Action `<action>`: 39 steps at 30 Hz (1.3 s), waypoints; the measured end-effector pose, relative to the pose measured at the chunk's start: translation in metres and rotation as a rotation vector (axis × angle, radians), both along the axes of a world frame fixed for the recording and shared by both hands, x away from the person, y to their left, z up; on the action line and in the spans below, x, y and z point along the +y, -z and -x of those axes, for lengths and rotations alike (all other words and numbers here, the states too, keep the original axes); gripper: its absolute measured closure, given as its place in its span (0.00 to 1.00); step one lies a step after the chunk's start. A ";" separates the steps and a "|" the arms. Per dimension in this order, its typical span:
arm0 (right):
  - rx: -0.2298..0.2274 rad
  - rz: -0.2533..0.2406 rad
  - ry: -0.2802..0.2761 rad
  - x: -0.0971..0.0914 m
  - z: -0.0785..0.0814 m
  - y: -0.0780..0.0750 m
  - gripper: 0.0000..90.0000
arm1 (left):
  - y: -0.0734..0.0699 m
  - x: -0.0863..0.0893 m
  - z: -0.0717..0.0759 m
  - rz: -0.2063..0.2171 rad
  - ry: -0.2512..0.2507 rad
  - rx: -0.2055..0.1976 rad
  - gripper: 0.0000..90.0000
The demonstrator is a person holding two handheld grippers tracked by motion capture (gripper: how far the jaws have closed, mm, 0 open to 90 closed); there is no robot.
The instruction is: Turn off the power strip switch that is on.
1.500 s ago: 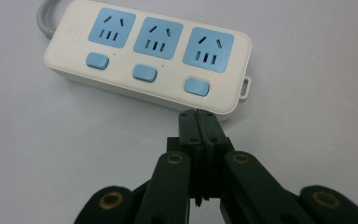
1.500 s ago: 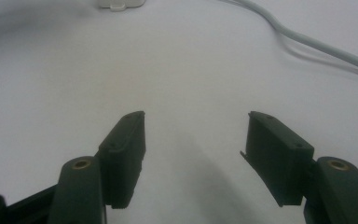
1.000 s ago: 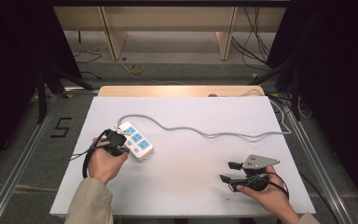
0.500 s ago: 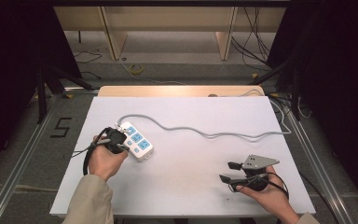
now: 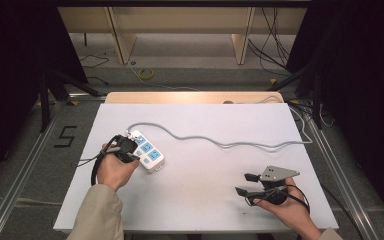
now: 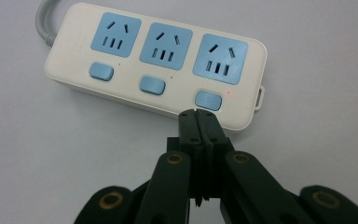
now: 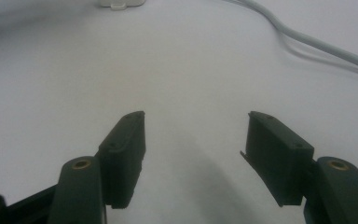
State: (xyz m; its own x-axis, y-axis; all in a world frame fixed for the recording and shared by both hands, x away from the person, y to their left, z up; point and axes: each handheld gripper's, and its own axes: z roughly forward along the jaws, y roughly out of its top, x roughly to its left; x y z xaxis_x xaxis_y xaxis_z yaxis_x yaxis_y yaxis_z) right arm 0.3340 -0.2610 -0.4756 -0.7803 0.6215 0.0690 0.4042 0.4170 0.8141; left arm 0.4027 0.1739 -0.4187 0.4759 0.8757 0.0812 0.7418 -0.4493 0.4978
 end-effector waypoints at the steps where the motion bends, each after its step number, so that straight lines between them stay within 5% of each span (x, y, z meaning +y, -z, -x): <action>1: -0.002 0.000 0.000 0.000 0.000 0.000 0.43 | 0.000 0.000 0.000 0.000 -0.001 0.002 1.00; 39: -0.001 -0.002 -0.003 0.000 0.000 0.000 0.43 | 0.002 -0.006 -0.012 -0.022 0.000 0.027 1.00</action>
